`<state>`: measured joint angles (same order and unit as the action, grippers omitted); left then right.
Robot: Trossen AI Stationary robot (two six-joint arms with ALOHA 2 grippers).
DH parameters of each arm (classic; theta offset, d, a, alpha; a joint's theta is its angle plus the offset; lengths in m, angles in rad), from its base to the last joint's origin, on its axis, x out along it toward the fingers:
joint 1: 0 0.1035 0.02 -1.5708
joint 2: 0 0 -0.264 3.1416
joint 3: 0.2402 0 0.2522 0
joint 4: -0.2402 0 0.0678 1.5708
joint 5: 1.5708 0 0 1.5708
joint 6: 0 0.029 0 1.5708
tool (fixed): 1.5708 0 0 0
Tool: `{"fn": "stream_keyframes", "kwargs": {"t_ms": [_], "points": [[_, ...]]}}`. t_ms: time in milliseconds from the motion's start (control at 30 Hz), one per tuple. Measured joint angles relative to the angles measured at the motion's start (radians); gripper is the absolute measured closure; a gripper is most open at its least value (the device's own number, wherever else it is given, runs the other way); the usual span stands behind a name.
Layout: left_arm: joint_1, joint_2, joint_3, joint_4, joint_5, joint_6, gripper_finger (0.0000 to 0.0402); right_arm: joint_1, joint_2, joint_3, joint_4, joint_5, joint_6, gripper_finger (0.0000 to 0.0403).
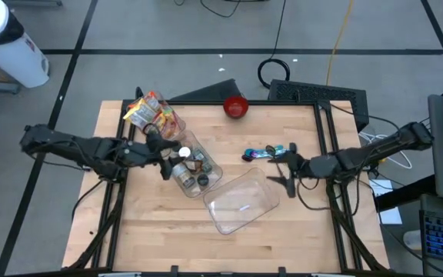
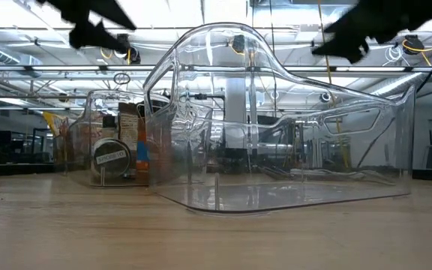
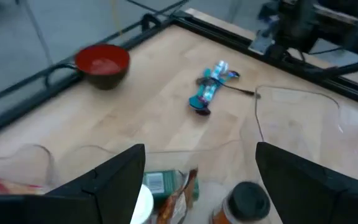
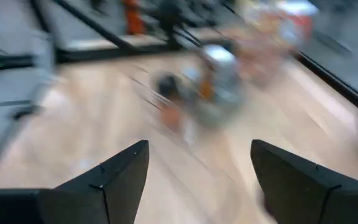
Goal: Pick & Place Food Item
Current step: Put the middle green spoon into the bottom transparent bin
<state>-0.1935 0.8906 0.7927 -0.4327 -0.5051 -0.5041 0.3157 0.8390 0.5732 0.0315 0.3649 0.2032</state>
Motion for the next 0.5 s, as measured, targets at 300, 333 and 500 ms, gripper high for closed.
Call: {"fn": "stream_keyframes", "kwargs": {"t_ms": [300, 333, 500], "points": [[0.009, -0.2, -0.486, 0.602, 0.112, 0.138, 0.0089, -0.038, 0.025, -0.034, -0.506, 0.235, 0.494, 0.0152], [0.009, -0.21, -0.52, 0.654, 0.112, 0.155, 0.0089, -0.049, 0.044, -0.054, -0.499, 0.232, 0.531, 0.0154], [0.01, -0.229, -0.62, 0.842, 0.076, 0.187, 0.0089, -0.139, 0.165, -0.155, -0.327, 0.126, 0.595, 0.0171]]}}
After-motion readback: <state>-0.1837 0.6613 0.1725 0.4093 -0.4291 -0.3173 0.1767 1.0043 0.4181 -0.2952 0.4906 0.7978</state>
